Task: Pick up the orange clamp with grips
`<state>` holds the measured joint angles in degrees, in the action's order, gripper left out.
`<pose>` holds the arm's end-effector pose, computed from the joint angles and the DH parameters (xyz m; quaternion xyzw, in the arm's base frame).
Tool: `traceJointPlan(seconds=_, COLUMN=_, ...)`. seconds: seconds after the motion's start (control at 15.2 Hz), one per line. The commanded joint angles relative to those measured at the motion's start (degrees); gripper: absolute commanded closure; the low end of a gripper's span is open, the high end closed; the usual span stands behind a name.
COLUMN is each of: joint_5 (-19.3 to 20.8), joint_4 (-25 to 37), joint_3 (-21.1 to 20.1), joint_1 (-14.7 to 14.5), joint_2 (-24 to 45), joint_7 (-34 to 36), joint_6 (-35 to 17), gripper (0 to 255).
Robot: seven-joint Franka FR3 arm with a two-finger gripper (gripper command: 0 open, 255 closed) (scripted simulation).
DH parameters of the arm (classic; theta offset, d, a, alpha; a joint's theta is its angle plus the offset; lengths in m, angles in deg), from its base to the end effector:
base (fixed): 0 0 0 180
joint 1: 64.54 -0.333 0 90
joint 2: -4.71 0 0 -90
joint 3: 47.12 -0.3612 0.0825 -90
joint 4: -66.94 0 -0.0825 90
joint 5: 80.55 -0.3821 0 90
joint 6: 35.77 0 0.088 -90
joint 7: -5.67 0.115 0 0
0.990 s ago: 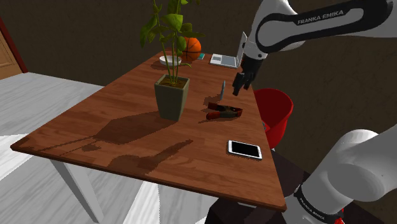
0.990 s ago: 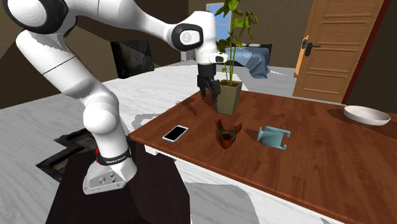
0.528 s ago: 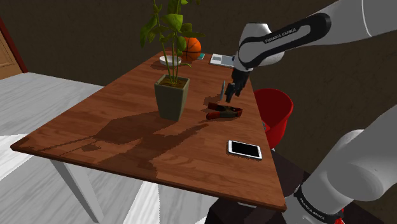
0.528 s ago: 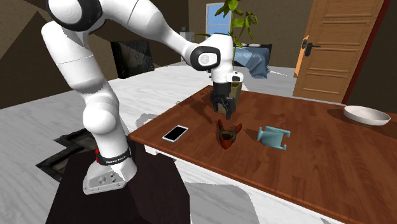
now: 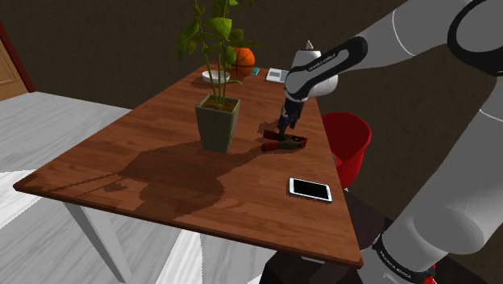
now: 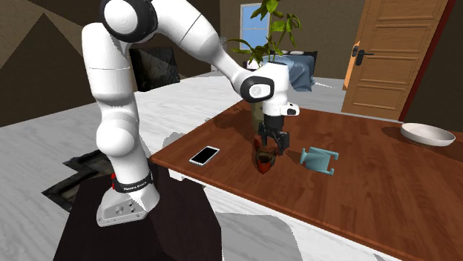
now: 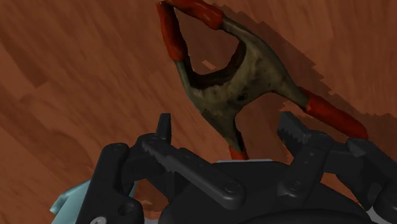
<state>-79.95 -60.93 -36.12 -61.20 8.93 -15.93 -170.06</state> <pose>0.5234 -0.1330 0.3814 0.9975 0.0673 0.0155 0.0164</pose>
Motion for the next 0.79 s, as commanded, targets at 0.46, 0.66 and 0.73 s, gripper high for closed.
traceJointPlan(seconds=0.46, joint_5=-1.3, joint_4=-0.5, joint_3=-0.1, joint_1=0.3, joint_2=5.0, joint_7=-1.2, joint_6=-5.4, gripper=0)
traceJointPlan(seconds=0.66, joint_5=-1.3, joint_4=-0.5, joint_3=-0.1, joint_1=0.4, joint_2=5.0, joint_7=-1.2, joint_6=-5.4, gripper=255)
traceJointPlan(seconds=0.73, joint_5=-1.3, joint_4=-0.5, joint_3=-0.1, joint_1=0.4, joint_2=5.0, joint_7=-1.2, joint_6=-5.4, gripper=255)
